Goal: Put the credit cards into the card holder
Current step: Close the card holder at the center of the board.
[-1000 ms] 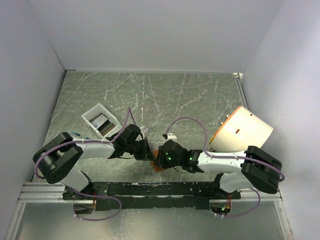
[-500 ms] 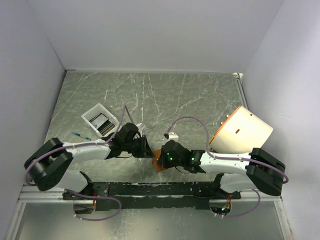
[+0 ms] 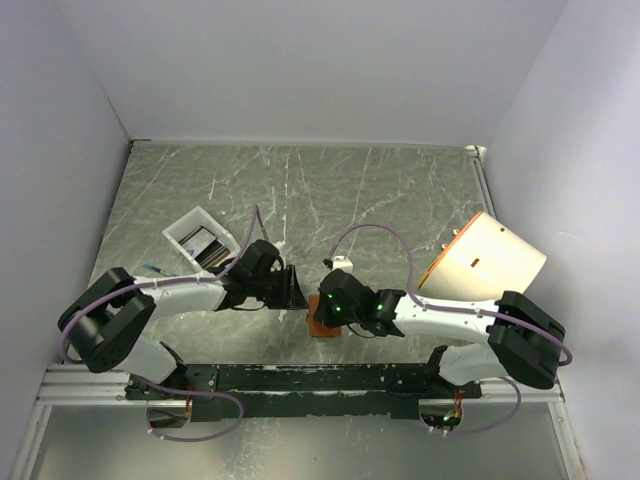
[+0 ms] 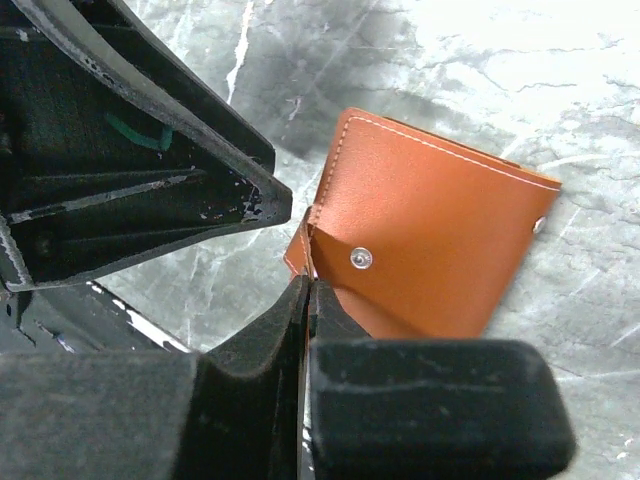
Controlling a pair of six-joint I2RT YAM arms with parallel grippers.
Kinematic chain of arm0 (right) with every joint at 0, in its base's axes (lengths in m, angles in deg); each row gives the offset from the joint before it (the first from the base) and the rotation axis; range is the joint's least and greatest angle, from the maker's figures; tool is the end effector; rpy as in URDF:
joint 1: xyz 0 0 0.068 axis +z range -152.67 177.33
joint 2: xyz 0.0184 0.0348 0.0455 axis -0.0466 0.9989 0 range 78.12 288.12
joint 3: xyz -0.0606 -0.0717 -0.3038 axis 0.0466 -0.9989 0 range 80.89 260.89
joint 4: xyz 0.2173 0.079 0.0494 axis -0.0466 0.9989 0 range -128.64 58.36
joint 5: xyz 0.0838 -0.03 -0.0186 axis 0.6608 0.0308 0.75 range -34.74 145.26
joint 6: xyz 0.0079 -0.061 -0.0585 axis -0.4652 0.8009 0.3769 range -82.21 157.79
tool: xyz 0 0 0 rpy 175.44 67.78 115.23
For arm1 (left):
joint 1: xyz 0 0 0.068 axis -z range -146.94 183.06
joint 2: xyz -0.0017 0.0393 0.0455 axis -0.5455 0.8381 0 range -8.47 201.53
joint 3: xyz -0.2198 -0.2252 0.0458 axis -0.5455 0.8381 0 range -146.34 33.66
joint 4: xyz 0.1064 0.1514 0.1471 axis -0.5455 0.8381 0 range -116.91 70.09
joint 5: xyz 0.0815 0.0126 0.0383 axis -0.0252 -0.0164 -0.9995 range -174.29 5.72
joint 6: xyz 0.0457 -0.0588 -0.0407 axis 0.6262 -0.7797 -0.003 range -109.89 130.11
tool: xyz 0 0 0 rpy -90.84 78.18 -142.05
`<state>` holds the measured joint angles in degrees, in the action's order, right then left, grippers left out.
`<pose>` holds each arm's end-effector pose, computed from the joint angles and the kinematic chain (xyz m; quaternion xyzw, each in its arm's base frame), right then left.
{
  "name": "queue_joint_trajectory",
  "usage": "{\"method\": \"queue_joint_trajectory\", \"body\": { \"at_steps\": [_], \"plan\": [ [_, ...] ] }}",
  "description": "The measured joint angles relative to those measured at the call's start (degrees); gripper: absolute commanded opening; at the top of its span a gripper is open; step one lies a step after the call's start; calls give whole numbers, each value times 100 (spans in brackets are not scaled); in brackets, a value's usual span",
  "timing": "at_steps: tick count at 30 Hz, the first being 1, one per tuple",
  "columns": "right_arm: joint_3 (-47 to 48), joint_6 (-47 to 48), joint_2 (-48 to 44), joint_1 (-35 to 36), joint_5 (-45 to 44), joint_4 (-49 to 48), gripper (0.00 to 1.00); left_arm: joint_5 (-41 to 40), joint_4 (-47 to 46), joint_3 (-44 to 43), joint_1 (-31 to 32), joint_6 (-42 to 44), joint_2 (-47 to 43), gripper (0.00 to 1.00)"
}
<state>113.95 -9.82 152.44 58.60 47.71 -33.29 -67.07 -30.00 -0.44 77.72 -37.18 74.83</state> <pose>0.1245 0.2068 0.2061 -0.0861 0.9235 0.2645 0.2642 0.1783 -0.2072 0.1914 0.0349 0.9182 -0.3621 0.1570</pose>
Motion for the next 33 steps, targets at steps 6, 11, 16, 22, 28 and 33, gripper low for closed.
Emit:
{"method": "queue_joint_trajectory", "body": {
  "at_steps": [6, 11, 16, 22, 28, 33],
  "plan": [
    [22, 24, 39, -192, 118, 133, 0, 57, -4, -94, 0, 52, 120, 37],
    [-11, 37, 42, -525, 404, 85, 0, 133, -243, 398, 15, -103, -597, 33],
    [-11, 94, 42, -824, 684, 33, 0, 343, -509, 472, 103, -289, -474, 49],
    [-81, 92, 42, -1060, 887, -35, 0, 452, -693, 481, 284, -476, -179, 51],
    [-105, -4, 42, -1071, 957, -61, 0, 496, -852, 479, 393, -570, 302, 48],
    [-105, -63, 37, -1071, 953, -66, 0, 551, -911, 297, 417, -612, 610, 42]
  ]
}}
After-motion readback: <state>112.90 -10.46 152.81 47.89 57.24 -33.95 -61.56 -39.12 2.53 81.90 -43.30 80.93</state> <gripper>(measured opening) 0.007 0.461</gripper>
